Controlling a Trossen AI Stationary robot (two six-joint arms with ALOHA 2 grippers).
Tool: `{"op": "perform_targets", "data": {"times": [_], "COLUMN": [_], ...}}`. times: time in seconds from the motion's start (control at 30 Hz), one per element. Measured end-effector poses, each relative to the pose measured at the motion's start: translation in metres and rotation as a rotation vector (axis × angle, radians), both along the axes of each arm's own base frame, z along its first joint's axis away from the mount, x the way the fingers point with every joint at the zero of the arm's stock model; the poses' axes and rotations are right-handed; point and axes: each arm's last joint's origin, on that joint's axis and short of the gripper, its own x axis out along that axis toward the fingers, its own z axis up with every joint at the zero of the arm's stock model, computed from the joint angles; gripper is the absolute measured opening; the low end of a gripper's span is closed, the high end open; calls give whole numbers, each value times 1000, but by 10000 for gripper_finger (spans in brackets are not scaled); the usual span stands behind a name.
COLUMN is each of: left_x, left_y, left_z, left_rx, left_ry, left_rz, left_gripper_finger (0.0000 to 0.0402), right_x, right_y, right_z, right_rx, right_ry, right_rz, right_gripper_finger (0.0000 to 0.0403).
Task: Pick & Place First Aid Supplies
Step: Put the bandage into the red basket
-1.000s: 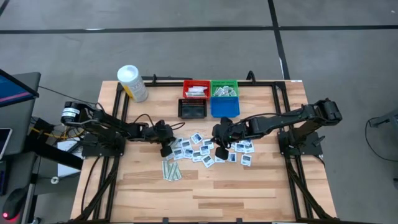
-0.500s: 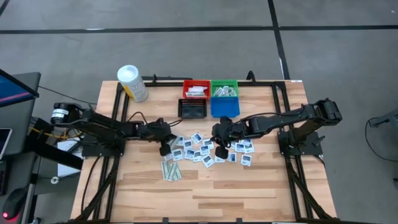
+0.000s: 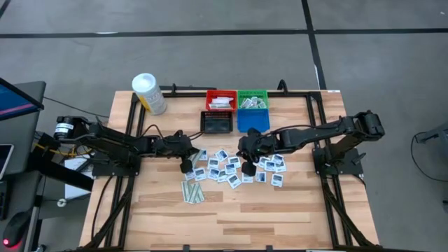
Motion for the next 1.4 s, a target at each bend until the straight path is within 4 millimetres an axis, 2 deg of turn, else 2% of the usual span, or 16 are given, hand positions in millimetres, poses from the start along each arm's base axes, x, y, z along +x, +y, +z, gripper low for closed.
{"op": "perform_targets", "data": {"times": [0.37,0.7,0.97,1.23,1.4], "left_x": [-1,-1,-5,-9,-9], "left_y": [4,16,24,33,33], "left_z": [0,1,16,28,27], "left_rx": [35,40,152,202,143], "left_ry": [7,-1,-56,-98,-107], "left_rz": [47,105,146,170,140], "left_gripper_finger": [5,5,7,7,7], "right_x": [7,12,10,11,14], "right_y": [-14,-41,-58,-64,-63], "right_z": [7,13,13,15,19], "right_rx": [-82,-105,-107,-138,-130], "right_ry": [-96,-165,-163,-175,-230], "right_rz": [-17,-77,-125,-115,-99], "right_gripper_finger": [6,6,6,6,6]}}
